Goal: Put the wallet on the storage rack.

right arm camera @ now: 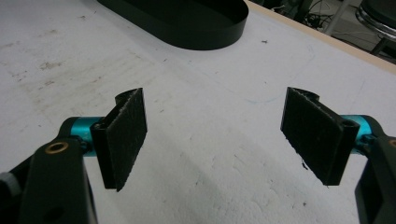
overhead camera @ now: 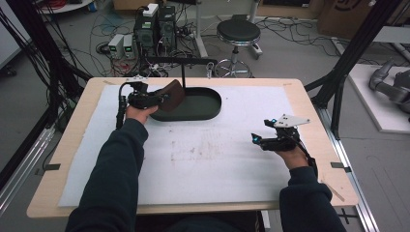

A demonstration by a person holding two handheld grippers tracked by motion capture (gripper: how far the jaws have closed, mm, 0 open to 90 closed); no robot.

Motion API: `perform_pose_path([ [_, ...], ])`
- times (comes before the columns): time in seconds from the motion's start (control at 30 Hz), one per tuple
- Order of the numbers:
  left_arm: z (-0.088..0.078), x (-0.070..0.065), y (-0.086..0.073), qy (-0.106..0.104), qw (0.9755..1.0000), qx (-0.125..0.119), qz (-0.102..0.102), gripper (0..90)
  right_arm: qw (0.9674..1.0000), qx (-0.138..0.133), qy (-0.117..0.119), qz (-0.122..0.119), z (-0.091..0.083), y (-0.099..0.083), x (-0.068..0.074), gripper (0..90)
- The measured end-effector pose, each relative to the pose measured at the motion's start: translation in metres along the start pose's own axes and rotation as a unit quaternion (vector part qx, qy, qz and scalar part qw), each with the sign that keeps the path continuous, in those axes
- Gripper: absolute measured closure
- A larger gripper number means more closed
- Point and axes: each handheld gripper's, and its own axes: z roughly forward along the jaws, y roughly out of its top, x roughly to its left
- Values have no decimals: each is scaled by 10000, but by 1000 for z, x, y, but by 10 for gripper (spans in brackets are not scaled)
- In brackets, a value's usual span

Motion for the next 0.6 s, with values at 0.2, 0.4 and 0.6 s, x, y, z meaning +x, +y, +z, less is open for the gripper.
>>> perform_pose_path([
  [0.2,28,15,-7,-333,9987,172,-335,651,9999,-2,-44,91,-2,-4,-4,230],
  [0.4,44,27,-15,-501,9945,276,-878,648,9999,-4,-95,91,-3,-5,-5,230],
  [0.6,48,30,-20,-151,9943,592,-872,599,9998,-29,-141,119,-6,-7,-6,230],
])
